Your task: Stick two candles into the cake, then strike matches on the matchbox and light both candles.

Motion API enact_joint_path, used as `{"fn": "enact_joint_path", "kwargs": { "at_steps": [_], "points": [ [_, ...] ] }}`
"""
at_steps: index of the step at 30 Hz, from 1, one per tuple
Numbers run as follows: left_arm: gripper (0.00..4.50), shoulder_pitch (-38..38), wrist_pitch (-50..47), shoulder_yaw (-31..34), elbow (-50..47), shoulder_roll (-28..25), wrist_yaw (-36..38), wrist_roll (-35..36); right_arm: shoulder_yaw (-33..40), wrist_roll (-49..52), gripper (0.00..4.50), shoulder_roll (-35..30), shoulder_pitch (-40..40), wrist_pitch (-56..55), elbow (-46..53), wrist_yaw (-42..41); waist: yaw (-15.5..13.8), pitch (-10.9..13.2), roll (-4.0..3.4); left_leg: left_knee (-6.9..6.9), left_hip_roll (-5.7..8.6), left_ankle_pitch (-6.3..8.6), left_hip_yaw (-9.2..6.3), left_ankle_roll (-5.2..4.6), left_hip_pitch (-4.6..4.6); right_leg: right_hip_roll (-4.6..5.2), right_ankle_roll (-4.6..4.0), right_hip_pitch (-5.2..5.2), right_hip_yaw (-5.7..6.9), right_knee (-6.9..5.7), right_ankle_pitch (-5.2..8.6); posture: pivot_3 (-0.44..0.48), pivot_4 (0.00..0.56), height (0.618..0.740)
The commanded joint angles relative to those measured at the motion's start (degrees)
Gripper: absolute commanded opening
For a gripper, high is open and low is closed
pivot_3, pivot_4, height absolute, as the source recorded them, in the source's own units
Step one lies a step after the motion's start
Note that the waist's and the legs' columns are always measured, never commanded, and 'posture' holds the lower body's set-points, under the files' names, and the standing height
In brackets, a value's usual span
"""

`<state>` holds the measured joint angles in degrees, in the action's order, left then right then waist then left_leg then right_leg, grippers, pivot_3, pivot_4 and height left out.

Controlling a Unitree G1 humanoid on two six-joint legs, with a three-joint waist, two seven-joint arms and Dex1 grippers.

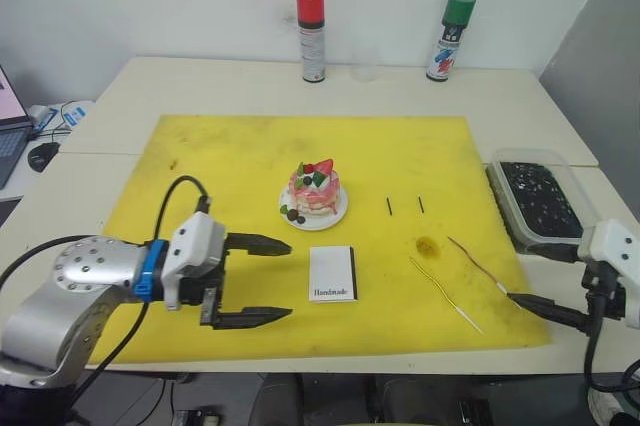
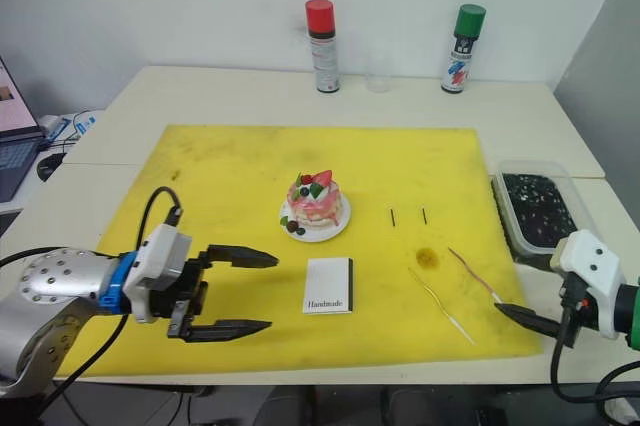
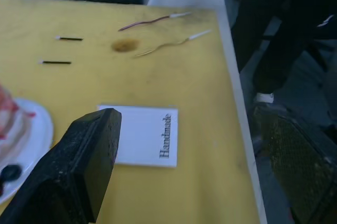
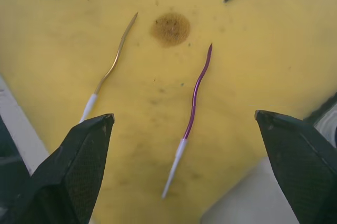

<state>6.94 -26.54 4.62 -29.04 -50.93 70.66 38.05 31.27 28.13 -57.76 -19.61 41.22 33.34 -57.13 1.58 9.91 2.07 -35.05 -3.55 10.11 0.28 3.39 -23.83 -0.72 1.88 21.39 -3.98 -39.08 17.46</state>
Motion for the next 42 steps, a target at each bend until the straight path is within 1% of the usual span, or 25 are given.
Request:
{"fn": "enact_joint_path", "kwargs": {
  "at_steps": [1,4,8,12,20,21,22,28,30,32,33,34,38,42],
  "points": [
    [4.48,4.4,-1.5,-3.8,-2.2,2.6,-1.6,1.4,-1.1,-1.4,4.50,-1.7,-0.3,6.0,3.6,4.3,0.1,0.0,0.00,-0.01,0.01,0.00,0.01,0.00,-0.01,-0.01,0.02,0.01,-0.01,0.01,-0.01,0.000,0.150,0.740],
    [4.48,6.4,-1.8,-6.5,-2.6,5.2,-2.8,0.7,-3.2,-3.1,4.50,-1.2,-0.4,6.3,3.1,6.2,0.1,0.0,0.01,-0.02,0.01,0.00,0.03,-0.01,-0.02,-0.03,0.03,0.01,-0.03,0.03,-0.01,0.000,0.150,0.740],
    [4.48,6.6,-2.0,-8.4,-3.7,6.5,-3.7,0.5,-5.3,-4.3,4.50,-0.3,0.5,6.4,1.5,8.1,0.2,0.0,0.01,-0.01,-0.03,0.01,-0.02,-0.01,-0.06,-0.11,0.00,0.04,-0.02,0.04,0.00,0.000,0.150,0.740],
    [4.48,7.0,-2.1,-9.4,-4.0,7.6,-5.3,0.1,-7.2,-4.4,4.50,1.1,2.3,7.6,-0.6,10.1,0.1,0.0,0.01,-0.01,-0.03,0.00,-0.05,-0.01,-0.05,-0.12,0.00,0.02,-0.01,0.03,0.00,0.000,0.150,0.740],
    [4.48,6.9,-2.2,-9.8,-4.3,8.2,-6.8,0.2,-10.3,-5.6,4.50,2.1,2.1,6.9,-1.7,10.9,0.1,0.0,0.01,-0.03,-0.01,0.00,-0.04,-0.01,-0.06,-0.11,0.01,0.02,-0.02,0.03,0.00,0.000,0.150,0.740],
    [4.50,6.9,-2.2,-9.9,-4.3,8.3,-7.0,0.3,-10.5,-5.6,4.13,2.2,2.0,7.2,-1.8,11.2,0.1,0.0,0.01,-0.02,-0.01,0.00,-0.05,-0.01,-0.06,-0.11,0.01,0.02,-0.02,0.03,0.00,0.000,0.150,0.740],
    [4.50,6.9,-2.3,-9.9,-4.4,8.3,-7.1,0.4,-10.8,-5.7,3.90,2.3,1.9,7.3,-1.8,11.3,0.1,0.0,0.01,-0.02,-0.01,0.00,-0.05,-0.01,-0.06,-0.11,0.01,0.02,-0.02,0.03,0.00,0.000,0.150,0.740],
    [4.50,7.0,-2.6,-9.7,-4.3,8.4,-7.7,0.9,-11.9,-6.1,1.78,2.5,-0.7,4.9,-3.5,10.2,0.1,0.0,0.01,-0.02,-0.01,0.00,-0.06,-0.01,-0.06,-0.11,0.01,0.00,-0.01,0.03,0.00,0.000,0.150,0.740],
    [4.50,6.9,-2.8,-9.4,-4.2,8.3,-7.8,0.9,-12.0,-6.2,1.20,2.6,-1.3,3.7,-4.1,10.0,0.1,0.0,0.03,-0.03,-0.01,0.00,-0.06,-0.01,-0.06,-0.11,0.01,0.00,-0.01,0.04,0.00,0.000,0.150,0.740],
    [4.50,6.8,-2.9,-9.2,-4.1,8.3,-7.8,0.8,-12.1,-6.4,0.39,2.7,-1.6,2.9,-4.8,9.9,0.1,0.0,0.02,-0.03,-0.01,0.00,-0.06,-0.01,-0.05,-0.11,0.01,0.00,-0.01,0.04,0.00,0.000,0.150,0.740],
    [4.50,6.7,-2.9,-9.2,-4.1,8.3,-7.9,0.8,-12.1,-6.3,0.10,2.8,-1.6,2.7,-5.2,9.9,0.1,0.0,0.03,-0.04,-0.01,0.00,-0.06,-0.01,-0.05,-0.11,0.01,-0.01,-0.02,0.04,-0.01,0.000,0.150,0.740],
    [4.50,6.6,-3.1,-9.1,-4.1,8.4,-8.1,1.0,-11.9,-6.2,0.04,2.9,-1.5,2.5,-5.6,9.9,0.1,0.0,0.03,-0.04,0.00,0.00,-0.07,-0.01,-0.05,-0.11,0.02,-0.02,-0.01,0.04,-0.01,0.000,0.150,0.740],
    [4.50,6.0,-4.1,-8.5,-4.3,8.6,-9.3,1.8,-10.5,-4.5,0.04,3.0,-1.3,2.8,-6.3,8.9,0.1,0.0,0.03,-0.06,0.00,0.00,-0.07,-0.01,-0.05,-0.10,0.02,-0.02,-0.03,0.04,-0.01,0.000,0.150,0.740],
    [4.50,5.1,-11.1,-6.8,-4.6,8.1,-13.9,5.8,-4.2,1.3,0.04,2.6,0.5,4.9,-5.5,5.8,0.1,0.0,0.02,-0.06,0.01,0.00,-0.06,-0.01,-0.06,-0.09,0.02,-0.03,-0.03,0.05,-0.01,0.000,0.150,0.740]
  ]
}}
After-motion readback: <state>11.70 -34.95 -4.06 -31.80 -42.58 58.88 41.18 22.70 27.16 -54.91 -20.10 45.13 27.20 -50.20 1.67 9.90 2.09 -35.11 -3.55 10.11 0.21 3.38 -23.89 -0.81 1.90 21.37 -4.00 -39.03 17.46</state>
